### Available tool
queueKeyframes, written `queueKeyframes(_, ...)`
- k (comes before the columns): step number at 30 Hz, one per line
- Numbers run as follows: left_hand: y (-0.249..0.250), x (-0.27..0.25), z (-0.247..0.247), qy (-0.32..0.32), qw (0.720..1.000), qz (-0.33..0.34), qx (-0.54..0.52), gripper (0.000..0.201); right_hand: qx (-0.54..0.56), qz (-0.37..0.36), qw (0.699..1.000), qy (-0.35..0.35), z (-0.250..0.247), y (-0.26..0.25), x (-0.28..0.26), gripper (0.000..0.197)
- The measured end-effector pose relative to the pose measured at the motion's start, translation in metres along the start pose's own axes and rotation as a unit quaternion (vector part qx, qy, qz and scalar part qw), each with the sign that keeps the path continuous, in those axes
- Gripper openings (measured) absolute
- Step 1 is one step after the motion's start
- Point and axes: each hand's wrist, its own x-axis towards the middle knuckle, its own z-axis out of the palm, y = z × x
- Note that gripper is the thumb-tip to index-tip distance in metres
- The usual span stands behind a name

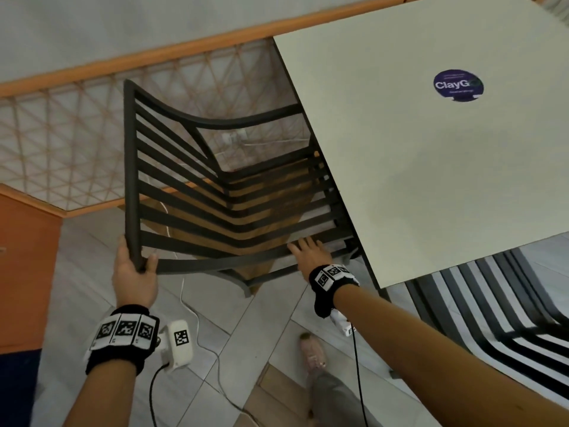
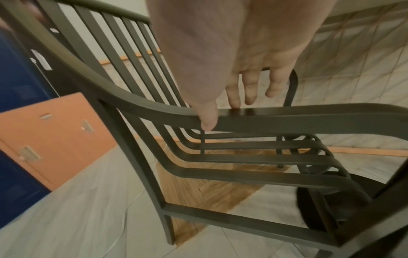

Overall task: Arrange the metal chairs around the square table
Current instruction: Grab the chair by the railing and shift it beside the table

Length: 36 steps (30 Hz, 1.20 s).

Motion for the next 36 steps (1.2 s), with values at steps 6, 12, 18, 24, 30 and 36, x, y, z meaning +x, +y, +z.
queueKeyframes(6,0.005,-0.066,0.004,-0.024,0.996,-0.052,-0.075,0.085,0.079,-0.04,0.995,0.034,-0.014,-0.006,-0.067,0.056)
queueKeyframes(12,0.002,-0.169,0.01,-0.031,0.994,-0.039,-0.101,0.081,0.083,-0.078,0.993,0.036,-0.024,-0.005,-0.166,0.062)
queueKeyframes(18,0.027,-0.263,0.022,-0.105,0.988,0.005,-0.112,0.073,0.074,-0.091,0.989,0.093,-0.042,0.036,-0.282,0.063)
queueKeyframes(24,0.099,-0.341,0.052,-0.168,0.976,0.085,-0.112,0.07,0.063,-0.055,0.99,0.117,-0.069,0.108,-0.377,0.063)
queueKeyframes(30,0.148,-0.396,0.086,-0.17,0.972,0.12,-0.112,0.067,0.044,-0.042,0.992,0.108,-0.081,0.164,-0.426,0.063)
queueKeyframes(36,0.194,-0.474,0.123,-0.202,0.959,0.17,-0.105,0.054,0.035,-0.052,0.992,0.107,-0.092,0.24,-0.484,0.062)
